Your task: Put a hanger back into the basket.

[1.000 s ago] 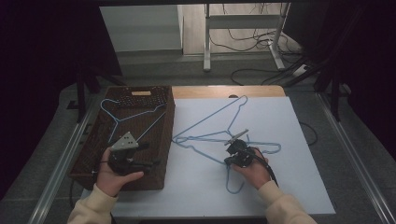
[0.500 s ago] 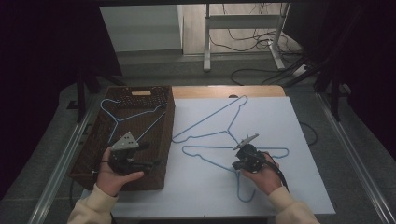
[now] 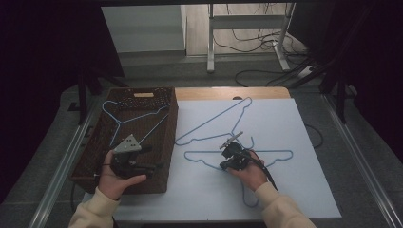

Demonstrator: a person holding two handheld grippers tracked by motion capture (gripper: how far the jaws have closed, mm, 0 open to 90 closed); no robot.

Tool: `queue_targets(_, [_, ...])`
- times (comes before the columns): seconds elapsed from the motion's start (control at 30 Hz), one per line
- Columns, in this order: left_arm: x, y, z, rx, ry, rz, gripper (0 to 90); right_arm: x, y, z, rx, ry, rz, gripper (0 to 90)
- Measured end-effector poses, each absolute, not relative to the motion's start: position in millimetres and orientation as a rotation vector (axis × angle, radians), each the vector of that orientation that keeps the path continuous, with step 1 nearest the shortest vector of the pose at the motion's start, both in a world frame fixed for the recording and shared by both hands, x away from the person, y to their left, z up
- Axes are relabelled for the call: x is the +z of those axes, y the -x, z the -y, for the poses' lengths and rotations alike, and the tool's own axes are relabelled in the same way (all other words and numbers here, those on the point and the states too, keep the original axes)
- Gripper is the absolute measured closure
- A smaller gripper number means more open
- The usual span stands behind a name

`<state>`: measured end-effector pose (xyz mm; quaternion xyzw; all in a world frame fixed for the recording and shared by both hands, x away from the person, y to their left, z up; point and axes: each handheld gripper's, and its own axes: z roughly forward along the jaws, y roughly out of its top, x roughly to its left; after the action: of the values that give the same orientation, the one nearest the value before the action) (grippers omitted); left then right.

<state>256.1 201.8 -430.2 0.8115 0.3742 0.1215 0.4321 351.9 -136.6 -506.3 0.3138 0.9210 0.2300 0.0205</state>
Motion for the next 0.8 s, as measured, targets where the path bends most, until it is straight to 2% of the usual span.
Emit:
queue_targets(0.43, [-431,-256,-198,0.298,-2.027,-0.927,22.5,-503,-320,153,0.73,-0.896,-2.897,89.7])
queue_targets(0.6, [-431,-255,-199,0.298,-2.027,-0.924,22.5,-484,-306,184,0.792,-1.003,-2.795,89.7])
queue_targets(0.8, [-431,-256,-197,0.297,-2.03,-0.919,22.5,-486,-277,213,0.733,-1.109,-2.749,89.4])
